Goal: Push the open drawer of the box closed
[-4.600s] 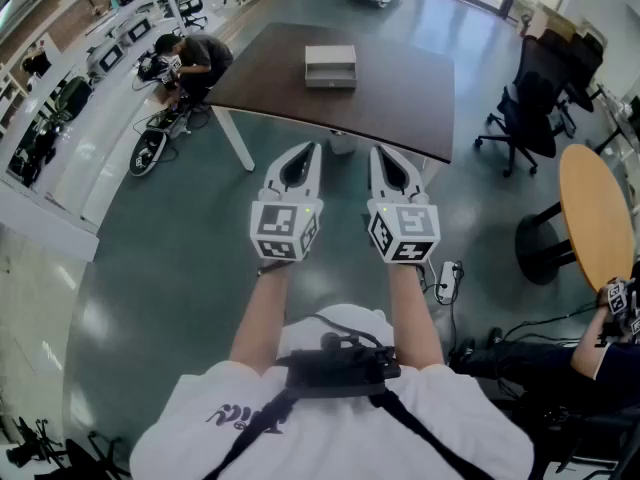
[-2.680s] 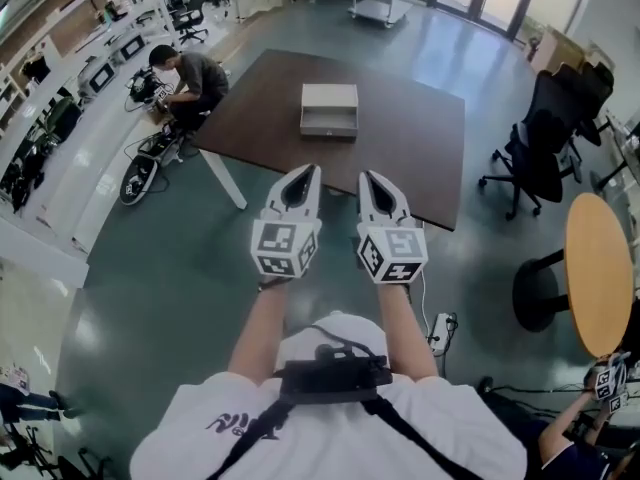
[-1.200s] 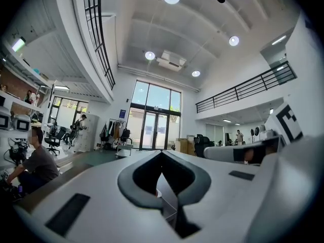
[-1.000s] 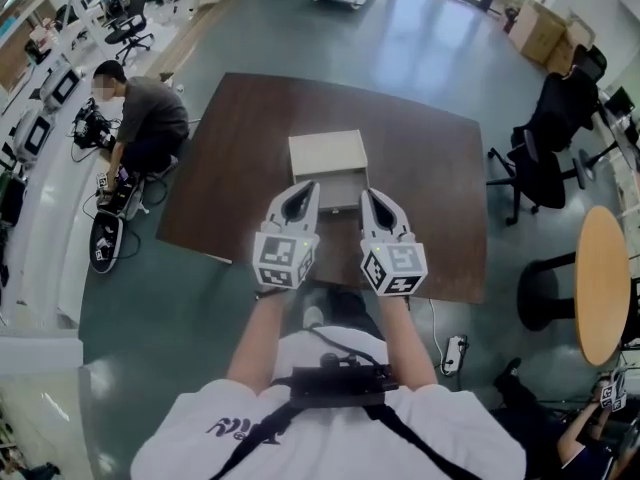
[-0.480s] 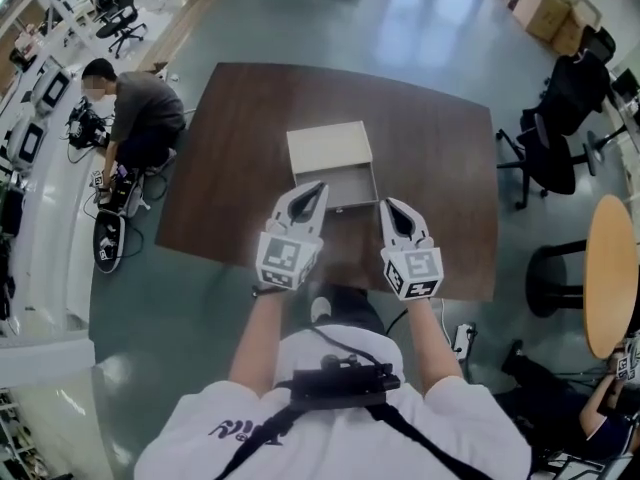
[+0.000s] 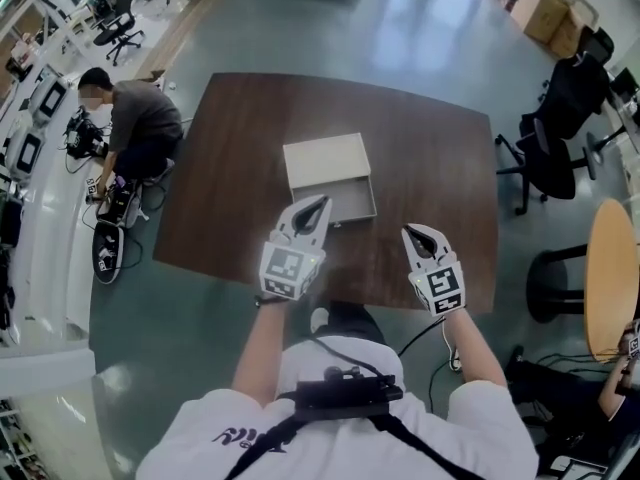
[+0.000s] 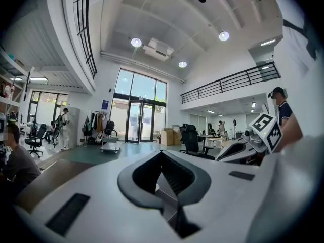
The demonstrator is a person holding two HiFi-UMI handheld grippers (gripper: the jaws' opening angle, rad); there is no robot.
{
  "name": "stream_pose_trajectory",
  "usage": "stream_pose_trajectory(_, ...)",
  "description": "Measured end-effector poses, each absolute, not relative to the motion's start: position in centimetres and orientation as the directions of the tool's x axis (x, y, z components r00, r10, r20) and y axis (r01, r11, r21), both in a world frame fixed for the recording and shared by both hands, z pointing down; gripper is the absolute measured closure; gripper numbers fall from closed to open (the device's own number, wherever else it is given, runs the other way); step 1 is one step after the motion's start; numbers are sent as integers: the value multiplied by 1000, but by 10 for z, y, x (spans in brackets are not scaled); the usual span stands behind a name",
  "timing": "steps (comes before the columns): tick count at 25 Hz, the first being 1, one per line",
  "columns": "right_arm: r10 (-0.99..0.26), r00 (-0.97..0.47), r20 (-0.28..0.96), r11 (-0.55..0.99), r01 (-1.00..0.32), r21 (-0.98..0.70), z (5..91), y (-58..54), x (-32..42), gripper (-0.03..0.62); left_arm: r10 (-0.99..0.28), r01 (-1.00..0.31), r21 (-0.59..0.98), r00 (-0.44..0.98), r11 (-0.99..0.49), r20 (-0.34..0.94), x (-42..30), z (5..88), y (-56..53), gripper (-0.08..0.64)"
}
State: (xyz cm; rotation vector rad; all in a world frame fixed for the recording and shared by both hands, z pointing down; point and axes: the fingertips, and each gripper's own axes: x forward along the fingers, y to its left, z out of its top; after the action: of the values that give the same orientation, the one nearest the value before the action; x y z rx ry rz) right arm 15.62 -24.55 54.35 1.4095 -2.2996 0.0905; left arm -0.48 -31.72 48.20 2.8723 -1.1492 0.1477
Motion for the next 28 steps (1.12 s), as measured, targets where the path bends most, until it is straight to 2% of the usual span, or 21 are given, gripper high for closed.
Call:
stream_pose_trajectory(5,-751,-413,515,599,-753,271,566,-238,171,601,-670,-674,-8,733,-738,114,2,486,-317,551)
stream_pose_trajectory(10,-651,-445,615,732,-581,354,587,-232,172,601,-664,-667,-27,736,-745,134,6,497,-320,551)
stream_pose_trajectory(15,-555,-476,682,822,-438,364,612,-230,164,601,-663,-667,-31,733,-744,148,8,504,-320,551)
stream_pose_trajectory(19,-430,-576,695,886,-417,203,628,-227,129,601,-658,-666,-25,731,-746,180,6,516,-318,551)
stream_pose_trajectory(21,-385,-611,691,900,-415,135,637,-225,109,574,-659,-668,-19,728,-744,191,4,522,-316,551)
stream_pose_trajectory(24,-366,-626,688,898,-432,85,655,-226,92,574,-668,-679,-16,718,-734,196,1,527,-314,551)
stream_pose_trajectory(28,-385,-648,657,851,-525,-19,675,-240,81,519,-688,-698,-8,704,-716,178,-4,525,-319,551)
